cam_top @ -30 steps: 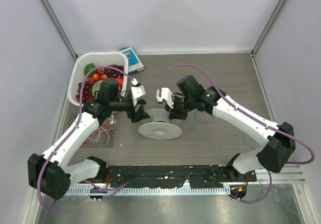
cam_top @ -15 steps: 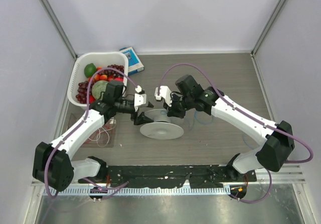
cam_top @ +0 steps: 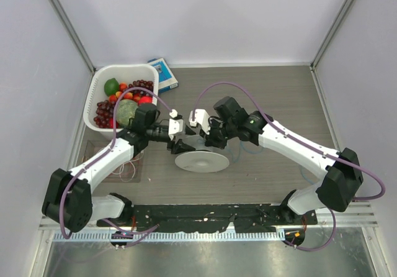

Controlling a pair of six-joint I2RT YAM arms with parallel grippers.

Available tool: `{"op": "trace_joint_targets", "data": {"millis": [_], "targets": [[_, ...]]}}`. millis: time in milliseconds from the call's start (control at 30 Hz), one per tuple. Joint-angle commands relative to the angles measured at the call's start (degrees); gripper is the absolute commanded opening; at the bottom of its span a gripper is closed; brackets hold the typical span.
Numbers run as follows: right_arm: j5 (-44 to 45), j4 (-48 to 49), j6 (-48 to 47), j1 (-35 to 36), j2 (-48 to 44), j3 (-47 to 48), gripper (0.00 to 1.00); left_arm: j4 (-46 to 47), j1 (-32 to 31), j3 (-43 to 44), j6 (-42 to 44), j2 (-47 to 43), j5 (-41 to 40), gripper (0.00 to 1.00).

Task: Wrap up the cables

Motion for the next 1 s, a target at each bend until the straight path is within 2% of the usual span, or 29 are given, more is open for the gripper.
{"op": "trace_joint_targets", "data": {"millis": [0,233,667,800,967], "targets": [[1.48,4.13,2.41,0.47,0.36,0.12,0.01,11.27,-0.45,-1.55,-5.01,1.07,1.36,0.59],[2.45,5.01,3.03,0.39,0.97,0.12,0.01,13.91,-0.81,-2.35,-6.25,1.77,1.89,0.55],[2.36,5.97,5.14,0.48,1.41,0.03,0.01,18.22,-1.51,-3.58,-10.90,1.51,1.80,0.54],[2.27,6.24,5.58,0.56,1.50,0.11,0.01,21.65,-2.56,-5.24,-13.98,0.81,-0.75,0.50],[2.36,6.41,6.10,0.48,1.68,0.29,0.01,23.15,-3.35,-7.09,-13.63,0.11,-2.68,0.44]]}}
